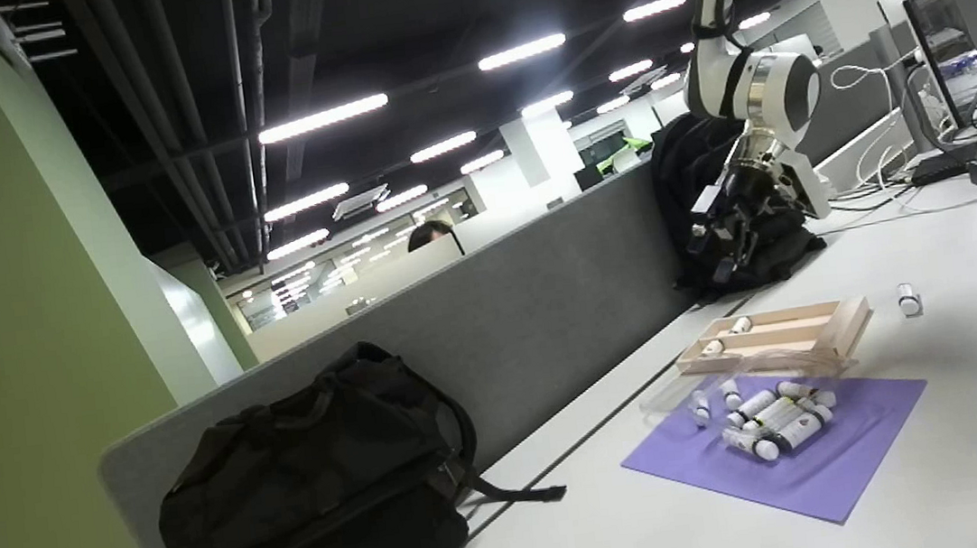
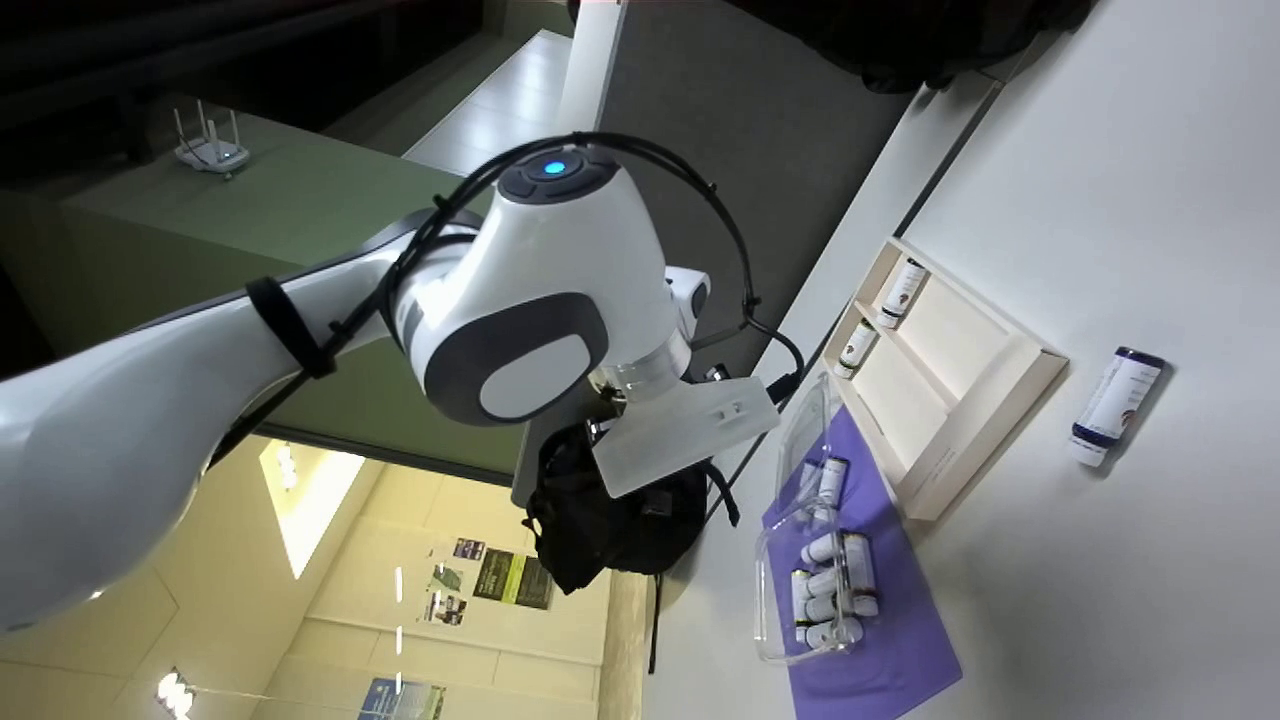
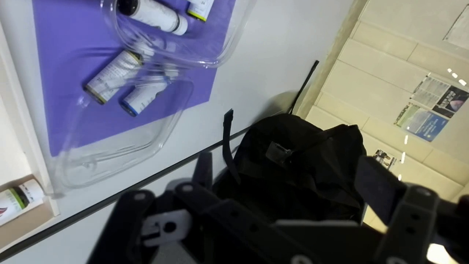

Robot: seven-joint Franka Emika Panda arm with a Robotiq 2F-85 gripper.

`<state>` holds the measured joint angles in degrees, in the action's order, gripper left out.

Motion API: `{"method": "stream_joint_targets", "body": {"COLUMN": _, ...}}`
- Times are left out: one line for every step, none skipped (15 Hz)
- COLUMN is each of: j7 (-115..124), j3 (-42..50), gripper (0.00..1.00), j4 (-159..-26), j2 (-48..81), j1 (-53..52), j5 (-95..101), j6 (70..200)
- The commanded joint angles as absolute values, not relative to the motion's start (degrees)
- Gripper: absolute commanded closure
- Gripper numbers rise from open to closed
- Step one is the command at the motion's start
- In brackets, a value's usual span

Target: Open the container

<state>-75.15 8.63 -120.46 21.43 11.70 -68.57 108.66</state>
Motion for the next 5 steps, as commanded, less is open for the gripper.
{"method": "stream_joint_targets", "body": {"j7": -71.67, "j3": 8.75, "gripper": 0.0, "j4": -118.1, "j2": 21.56, "j1": 11.08, "j5": -67.22, "j6": 109.79}}
{"method": "stream_joint_targets", "body": {"j7": -69.61, "j3": 9.0, "gripper": 0.0, "j4": -119.2, "j2": 20.14, "j1": 10.18, "j5": -66.45, "j6": 112.33}}
{"method": "stream_joint_targets", "body": {"j7": -73.96, "j3": 8.48, "gripper": 0.0, "j4": -119.37, "j2": 21.55, "j1": 11.61, "j5": -67.99, "j6": 110.06}}
{"method": "stream_joint_targets", "body": {"j7": -73.15, "j3": 8.41, "gripper": 0.0, "j4": -119.36, "j2": 21.39, "j1": 11.39, "j5": -67.59, "j6": 111.08}}
{"method": "stream_joint_targets", "body": {"j7": -72.68, "j3": 8.36, "gripper": 0.0, "j4": -119.36, "j2": 21.24, "j1": 11.17, "j5": -67.39, "j6": 111.66}}
